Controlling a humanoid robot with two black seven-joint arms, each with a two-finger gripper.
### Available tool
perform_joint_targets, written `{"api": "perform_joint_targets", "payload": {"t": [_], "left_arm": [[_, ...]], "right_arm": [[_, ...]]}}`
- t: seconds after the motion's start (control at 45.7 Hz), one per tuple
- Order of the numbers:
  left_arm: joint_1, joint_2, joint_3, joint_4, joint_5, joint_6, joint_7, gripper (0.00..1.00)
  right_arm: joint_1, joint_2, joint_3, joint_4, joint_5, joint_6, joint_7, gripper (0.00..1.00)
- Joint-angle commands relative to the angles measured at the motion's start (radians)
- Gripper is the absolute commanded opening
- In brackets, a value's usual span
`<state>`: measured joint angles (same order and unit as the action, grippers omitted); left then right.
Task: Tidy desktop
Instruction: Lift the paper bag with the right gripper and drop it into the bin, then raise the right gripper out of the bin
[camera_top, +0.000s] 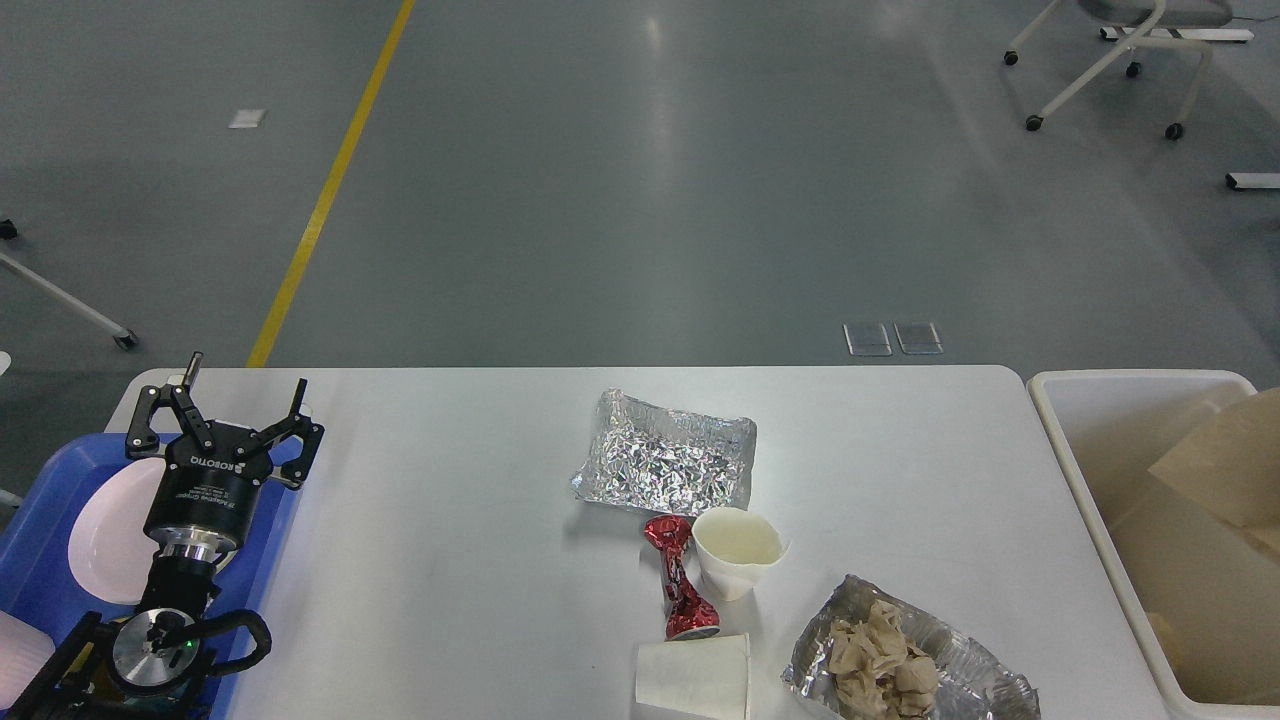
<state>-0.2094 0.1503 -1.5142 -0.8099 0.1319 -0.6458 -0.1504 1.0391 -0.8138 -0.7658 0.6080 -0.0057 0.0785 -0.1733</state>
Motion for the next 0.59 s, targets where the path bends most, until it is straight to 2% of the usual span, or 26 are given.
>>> {"api": "perform_joint_targets", "payload": {"t": [0.0,0.153,0.263,0.569], "left_arm": [[-0.001,0.0,0.0,0.0,0.0,0.0,0.0,0.96],[-0.001,0.0,0.0,0.0,0.0,0.0,0.0,0.96],[-0.001,0.0,0.0,0.0,0.0,0.0,0.0,0.96],[-0.001,0.0,0.0,0.0,0.0,0.0,0.0,0.96]], "right_arm": [[-0.201,0.119,0.143,-0.194,-0.002,-0.052,-0.002,0.0],[-0.342,0.267,0.183,-0.395,-0.002,-0.143,-0.002,0.0],[-0.413,0.355,0.178,-0.484,-0.002,-0.18,-0.002,0.0],[-0.444,0.423,0.191,-0.485,0.001,-0.189,-0.002,0.0]]}}
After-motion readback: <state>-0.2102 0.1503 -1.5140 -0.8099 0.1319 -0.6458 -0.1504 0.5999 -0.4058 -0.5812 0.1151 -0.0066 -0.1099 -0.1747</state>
